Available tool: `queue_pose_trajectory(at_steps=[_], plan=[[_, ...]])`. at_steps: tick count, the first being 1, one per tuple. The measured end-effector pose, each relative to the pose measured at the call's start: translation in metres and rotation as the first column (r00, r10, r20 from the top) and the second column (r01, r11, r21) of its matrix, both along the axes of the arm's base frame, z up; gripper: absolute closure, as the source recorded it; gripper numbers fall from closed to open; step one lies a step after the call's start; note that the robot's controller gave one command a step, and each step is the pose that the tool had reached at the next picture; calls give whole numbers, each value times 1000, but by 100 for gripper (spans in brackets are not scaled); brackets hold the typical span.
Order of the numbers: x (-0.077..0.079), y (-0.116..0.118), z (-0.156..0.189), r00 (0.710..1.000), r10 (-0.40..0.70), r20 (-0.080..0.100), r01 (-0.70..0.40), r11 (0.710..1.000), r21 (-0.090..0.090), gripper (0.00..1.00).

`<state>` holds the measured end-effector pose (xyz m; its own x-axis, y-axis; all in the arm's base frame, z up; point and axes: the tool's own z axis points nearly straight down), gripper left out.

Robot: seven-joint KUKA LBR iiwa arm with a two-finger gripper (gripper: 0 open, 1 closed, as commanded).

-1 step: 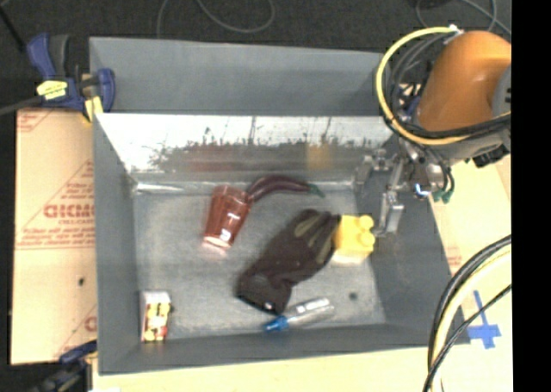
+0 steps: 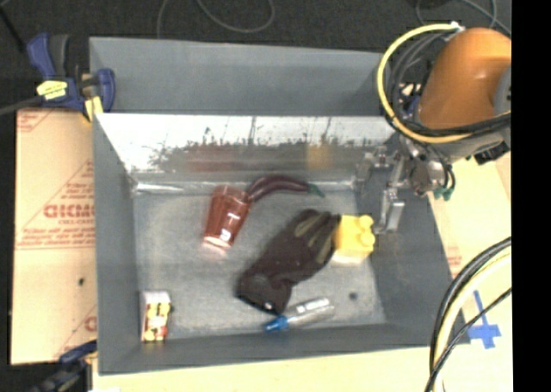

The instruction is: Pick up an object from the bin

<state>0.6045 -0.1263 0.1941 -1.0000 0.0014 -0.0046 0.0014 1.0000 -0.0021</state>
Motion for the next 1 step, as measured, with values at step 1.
queue_pose_trajectory(at_steps=[1], plan=[[0,30,-33,984,176,6,-176,984,-5,0]])
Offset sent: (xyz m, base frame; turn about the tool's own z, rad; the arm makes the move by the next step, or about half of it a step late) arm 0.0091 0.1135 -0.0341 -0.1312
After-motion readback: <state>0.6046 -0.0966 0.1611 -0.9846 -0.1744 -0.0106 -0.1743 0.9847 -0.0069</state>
